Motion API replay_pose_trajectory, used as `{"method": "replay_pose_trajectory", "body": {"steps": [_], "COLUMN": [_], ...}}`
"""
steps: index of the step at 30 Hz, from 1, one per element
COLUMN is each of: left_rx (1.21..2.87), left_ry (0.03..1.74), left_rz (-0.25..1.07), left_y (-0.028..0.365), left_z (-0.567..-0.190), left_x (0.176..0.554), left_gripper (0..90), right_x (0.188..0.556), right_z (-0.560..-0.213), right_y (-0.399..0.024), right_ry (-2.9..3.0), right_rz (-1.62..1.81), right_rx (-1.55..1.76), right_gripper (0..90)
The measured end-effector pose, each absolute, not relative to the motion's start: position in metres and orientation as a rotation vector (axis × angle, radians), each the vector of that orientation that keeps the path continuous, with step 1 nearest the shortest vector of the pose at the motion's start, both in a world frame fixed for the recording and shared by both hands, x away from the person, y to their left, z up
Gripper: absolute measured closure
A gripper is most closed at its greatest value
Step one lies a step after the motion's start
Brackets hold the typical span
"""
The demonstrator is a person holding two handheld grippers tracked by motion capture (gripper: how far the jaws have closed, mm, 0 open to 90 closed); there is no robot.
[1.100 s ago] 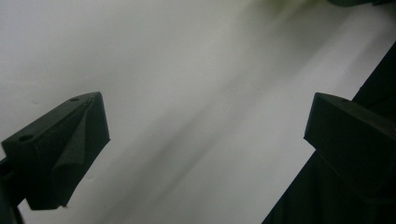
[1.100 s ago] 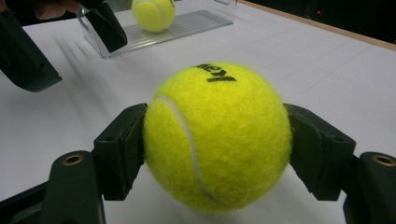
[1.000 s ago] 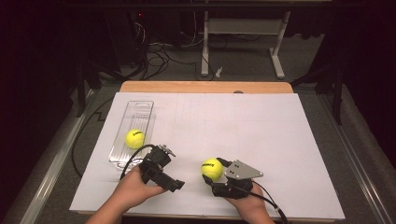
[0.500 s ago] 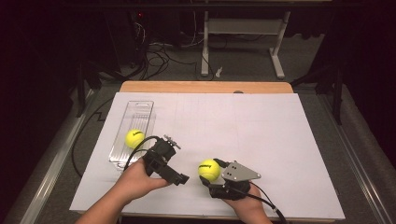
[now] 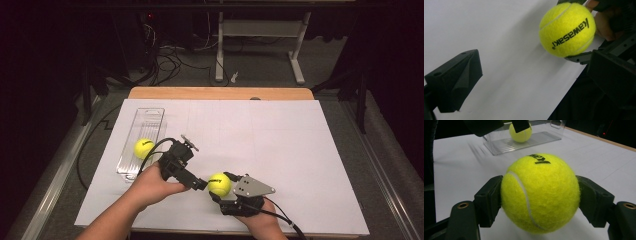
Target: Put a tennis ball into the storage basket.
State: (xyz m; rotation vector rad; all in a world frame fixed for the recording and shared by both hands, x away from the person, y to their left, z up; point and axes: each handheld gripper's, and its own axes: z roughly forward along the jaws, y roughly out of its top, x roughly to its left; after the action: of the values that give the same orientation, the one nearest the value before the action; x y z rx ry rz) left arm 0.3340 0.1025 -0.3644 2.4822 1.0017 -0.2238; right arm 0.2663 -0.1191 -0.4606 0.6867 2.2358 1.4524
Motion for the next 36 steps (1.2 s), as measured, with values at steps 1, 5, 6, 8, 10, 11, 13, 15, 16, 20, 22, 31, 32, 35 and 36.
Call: {"method": "replay_pose_trajectory", "body": {"steps": [1, 5, 6, 8, 10, 11, 13, 15, 16, 20, 22, 31, 32, 35, 36], "left_rx": [2.488, 2.499, 2.501, 2.507, 2.514, 2.519, 2.519, 2.522, 2.523, 2.531, 2.53, 2.559, 2.561, 2.562, 2.564], "left_ry": [1.001, 0.994, 0.994, 0.992, 0.988, 0.987, 0.988, 0.986, 0.984, 0.979, 0.977, 0.958, 0.956, 0.948, 0.944], "left_rz": [-0.222, -0.215, -0.215, -0.212, -0.217, -0.219, -0.22, -0.224, -0.222, -0.222, -0.221, -0.227, -0.229, -0.239, -0.241], "left_y": [0.101, 0.095, 0.094, 0.091, 0.089, 0.088, 0.086, 0.084, 0.083, 0.079, 0.077, 0.067, 0.066, 0.062, 0.061], "left_z": [-0.363, -0.359, -0.358, -0.357, -0.357, -0.357, -0.357, -0.357, -0.357, -0.356, -0.356, -0.36, -0.36, -0.362, -0.363], "left_x": [0.335, 0.336, 0.337, 0.337, 0.338, 0.338, 0.339, 0.339, 0.34, 0.34, 0.34, 0.34, 0.34, 0.34, 0.339], "left_gripper": [0.9, 0.9, 0.9, 0.9, 0.9, 0.8, 0.8, 0.9, 0.8, 0.9, 0.9, 0.9, 0.9, 0.9, 0.9], "right_x": [0.266, 0.266, 0.266, 0.265, 0.265, 0.265, 0.265, 0.264, 0.264, 0.263, 0.263, 0.265, 0.265, 0.265, 0.265], "right_z": [-0.461, -0.46, -0.46, -0.46, -0.46, -0.46, -0.459, -0.459, -0.458, -0.457, -0.457, -0.458, -0.458, -0.457, -0.457], "right_y": [-0.119, -0.118, -0.117, -0.117, -0.116, -0.116, -0.116, -0.116, -0.116, -0.115, -0.114, -0.111, -0.111, -0.111, -0.111], "right_ry": [2.236, 2.23, 2.229, 2.229, 2.226, 2.225, 2.223, 2.22, 2.218, 2.213, 2.21, 2.205, 2.203, 2.198, 2.197], "right_rz": [1.457, 1.469, 1.47, 1.471, 1.477, 1.477, 1.486, 1.498, 1.504, 1.515, 1.52, 1.524, 1.524, 1.525, 1.526], "right_rx": [0.684, 0.676, 0.673, 0.672, 0.67, 0.666, 0.66, 0.659, 0.655, 0.646, 0.647, 0.638, 0.638, 0.64, 0.639], "right_gripper": [27.5, 27.5, 27.5, 27.5, 27.5, 27.5, 27.5, 27.5, 27.5, 27.5, 27.5, 27.5, 27.5, 27.5, 27.5]}}
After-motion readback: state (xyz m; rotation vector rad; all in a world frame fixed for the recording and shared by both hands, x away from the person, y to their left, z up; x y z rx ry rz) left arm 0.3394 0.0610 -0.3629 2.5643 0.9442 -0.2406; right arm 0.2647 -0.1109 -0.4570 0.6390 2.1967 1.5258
